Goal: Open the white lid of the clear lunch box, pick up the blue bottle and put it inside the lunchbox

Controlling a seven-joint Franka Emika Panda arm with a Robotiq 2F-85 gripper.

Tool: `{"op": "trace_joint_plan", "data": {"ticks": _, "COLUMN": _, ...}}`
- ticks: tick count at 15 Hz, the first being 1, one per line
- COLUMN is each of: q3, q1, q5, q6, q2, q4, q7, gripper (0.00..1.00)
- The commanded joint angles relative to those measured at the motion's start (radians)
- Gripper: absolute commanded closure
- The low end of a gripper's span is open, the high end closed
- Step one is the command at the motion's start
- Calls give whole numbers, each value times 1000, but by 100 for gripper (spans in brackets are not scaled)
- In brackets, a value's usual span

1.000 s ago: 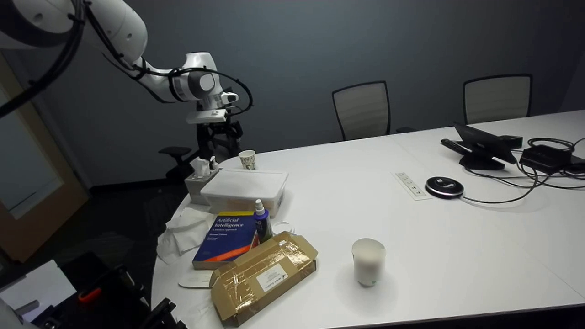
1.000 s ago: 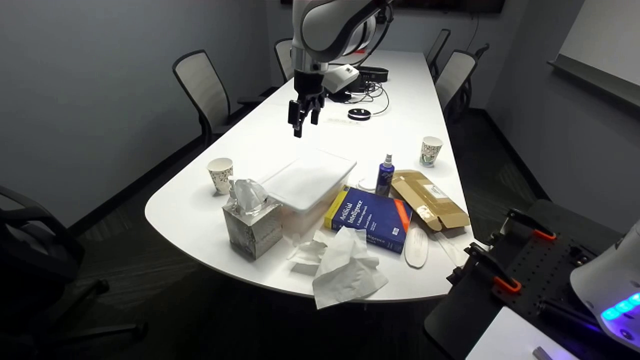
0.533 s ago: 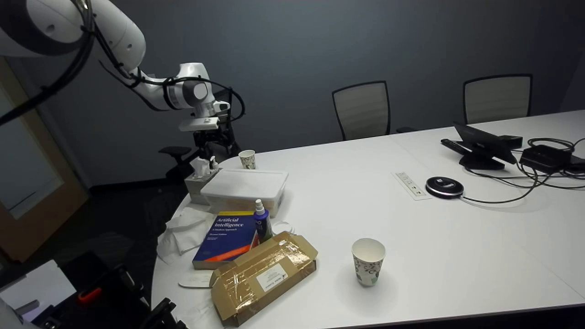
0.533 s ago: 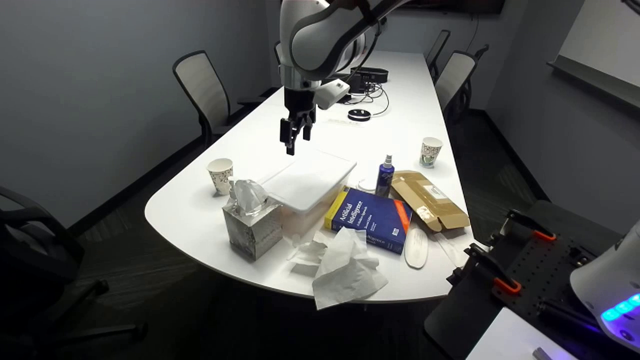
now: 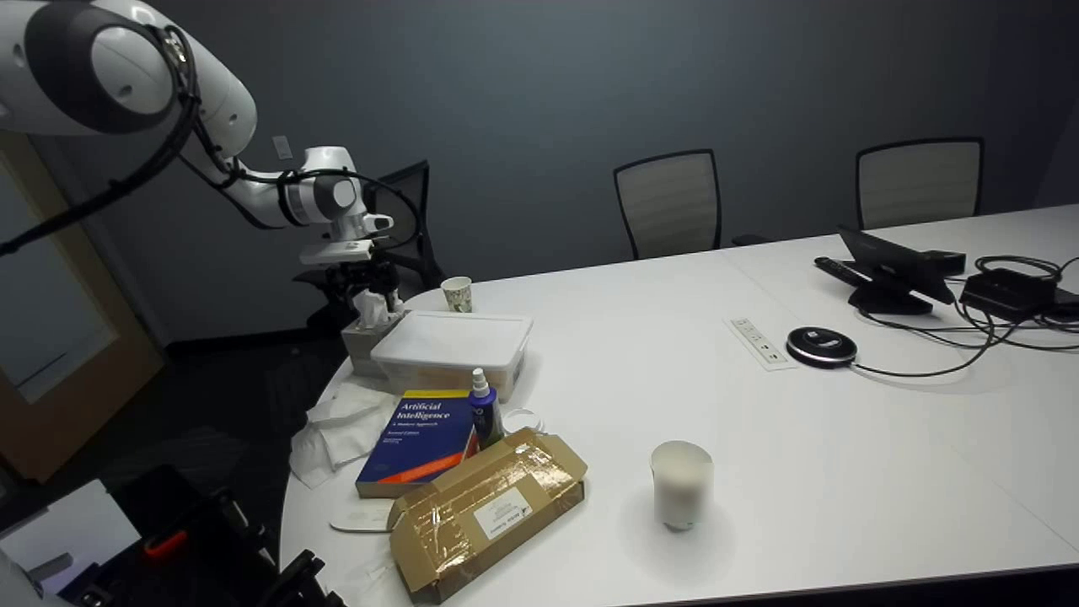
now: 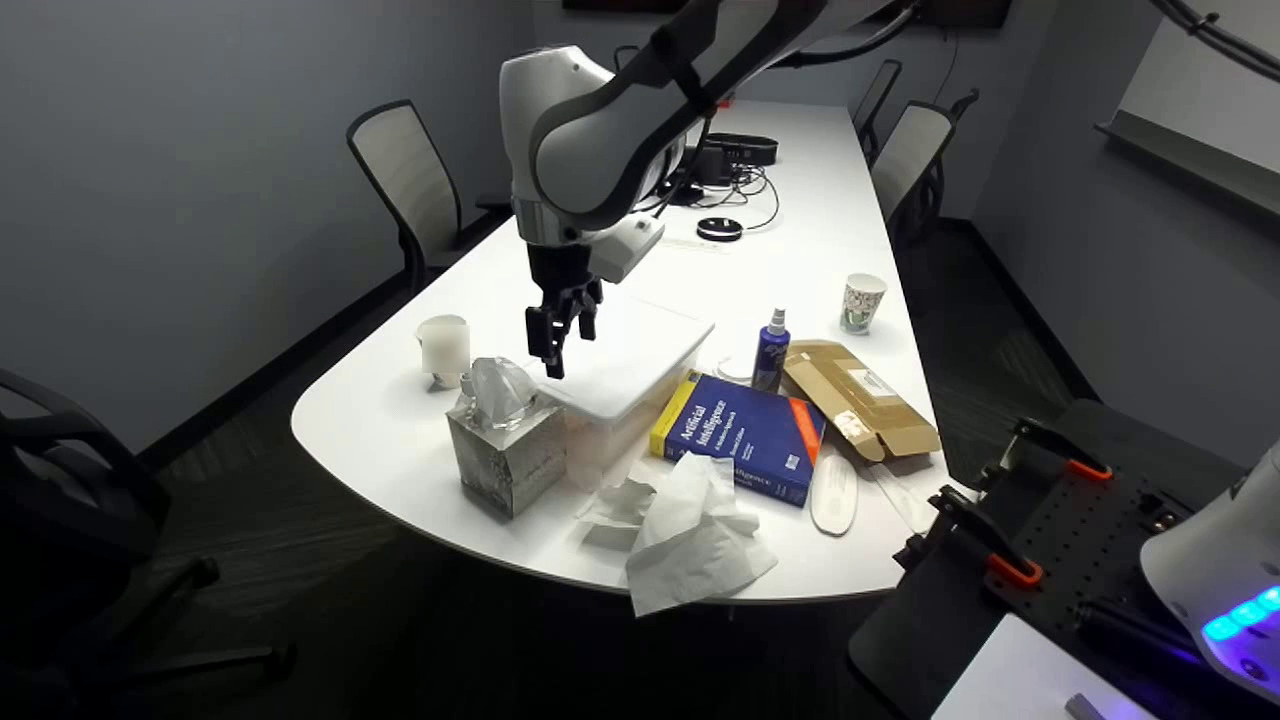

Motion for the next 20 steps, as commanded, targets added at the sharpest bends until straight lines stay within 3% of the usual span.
{"op": "trace_joint_plan", "data": {"ticks": 1, "q3": -24, "q1": 30, "q5": -22, "q6": -75, "q2": 29, "q4": 39, "q7": 60, "gripper": 0}}
{"op": "trace_joint_plan", "data": {"ticks": 11, "q3": -95, "q1": 124, "q5": -141, "q6": -90, "q2": 152, "q4": 126, "q7": 197, "gripper": 0}}
{"op": "trace_joint_plan", "data": {"ticks": 16, "q3": -152, "q1": 211, "q5": -239, "q6": -151, "q2": 182, "q4": 181, "q7": 301, "gripper": 0}}
{"op": "trace_joint_plan", "data": {"ticks": 20, "q3": -159, "q1": 246, "q5": -272, "q6": -227, "q2": 203, "q4": 208, "q7": 349, "gripper": 0}}
